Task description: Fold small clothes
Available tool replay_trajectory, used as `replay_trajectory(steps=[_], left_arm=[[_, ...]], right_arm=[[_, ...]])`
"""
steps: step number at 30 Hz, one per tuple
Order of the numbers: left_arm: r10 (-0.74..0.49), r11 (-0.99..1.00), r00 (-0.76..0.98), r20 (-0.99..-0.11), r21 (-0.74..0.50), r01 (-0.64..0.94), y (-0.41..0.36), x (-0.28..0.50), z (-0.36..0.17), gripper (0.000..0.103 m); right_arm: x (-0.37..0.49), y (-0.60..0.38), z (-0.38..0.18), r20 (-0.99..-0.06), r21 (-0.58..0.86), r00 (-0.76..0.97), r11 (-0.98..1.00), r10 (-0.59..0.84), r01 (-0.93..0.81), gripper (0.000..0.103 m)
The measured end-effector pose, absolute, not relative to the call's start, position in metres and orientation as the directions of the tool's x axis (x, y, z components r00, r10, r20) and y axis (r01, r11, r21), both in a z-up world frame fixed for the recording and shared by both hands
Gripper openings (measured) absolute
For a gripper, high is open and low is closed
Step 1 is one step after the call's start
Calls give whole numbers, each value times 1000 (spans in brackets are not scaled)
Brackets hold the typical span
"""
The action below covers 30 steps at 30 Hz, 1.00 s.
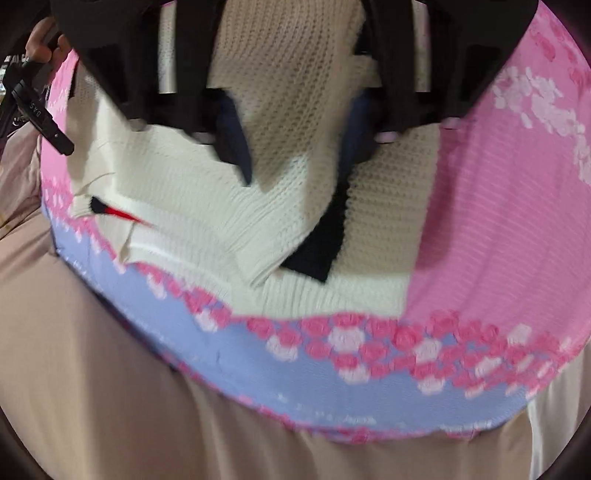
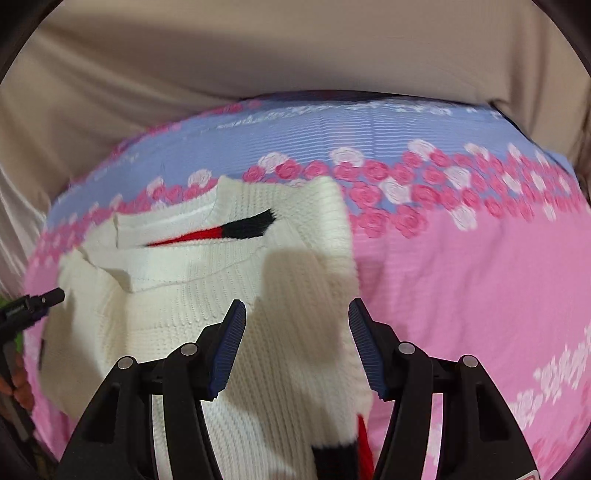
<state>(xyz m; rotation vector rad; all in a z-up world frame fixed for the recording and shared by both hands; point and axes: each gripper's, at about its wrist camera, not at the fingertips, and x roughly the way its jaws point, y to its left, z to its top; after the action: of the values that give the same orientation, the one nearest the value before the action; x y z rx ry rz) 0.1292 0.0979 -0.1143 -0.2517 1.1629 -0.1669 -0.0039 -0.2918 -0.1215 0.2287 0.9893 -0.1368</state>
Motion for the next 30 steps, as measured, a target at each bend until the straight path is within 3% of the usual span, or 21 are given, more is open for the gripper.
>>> replay_trajectory(steps=[1, 2, 3, 4, 7, 10, 12, 18, 21, 23, 25, 27, 30], left_arm=[[-252, 961, 393, -884, -276, -6, 100, 130, -117, 13], [-250, 960, 403, -881, -279, -14, 102, 129, -117, 6], [-260, 953, 415, -872, -301, -36, 109, 127, -115, 6], [-267, 947, 427, -864, -318, -51, 114, 126, -112, 6], [-293, 922, 497, -817, -379, -79, 136, 121, -80, 6], [-299, 901, 554, -777, -422, -106, 153, 129, -54, 6], [-301, 889, 561, -771, -439, -128, 158, 148, -53, 6], [-255, 933, 407, -877, -334, -134, 130, 194, -117, 7], [-240, 940, 451, -860, -323, -114, 128, 184, -112, 11], [-260, 928, 464, -847, -352, -121, 135, 174, -103, 18], [-245, 928, 488, -838, -348, -131, 141, 159, -94, 38], [-223, 934, 493, -841, -329, -141, 144, 142, -90, 48], [-227, 934, 442, -868, -323, -155, 147, 113, -100, 50]], right_arm=[[1, -288, -127, -845, 94, 534, 974, -30, 205, 56], [4, -286, -131, -852, 69, 521, 977, -48, 202, 49], [9, -285, -139, -870, 36, 489, 979, -67, 199, 21], [11, -286, -141, -878, 41, 475, 980, -59, 196, 7], [1, -303, -111, -825, 197, 564, 952, 32, 234, 7], [-5, -326, -59, -706, 358, 699, 909, 113, 214, 7], [7, -339, -50, -683, 387, 721, 896, 119, 219, 7], [72, -359, -138, -847, 327, 517, 887, 123, 325, 8], [60, -359, -126, -810, 357, 577, 869, 106, 342, 13], [43, -355, -107, -787, 342, 612, 879, 76, 332, 23], [24, -346, -94, -770, 307, 637, 899, 42, 312, 48], [3, -337, -94, -780, 230, 626, 926, -10, 301, 57], [-20, -326, -114, -828, 185, 560, 936, -15, 299, 58]])
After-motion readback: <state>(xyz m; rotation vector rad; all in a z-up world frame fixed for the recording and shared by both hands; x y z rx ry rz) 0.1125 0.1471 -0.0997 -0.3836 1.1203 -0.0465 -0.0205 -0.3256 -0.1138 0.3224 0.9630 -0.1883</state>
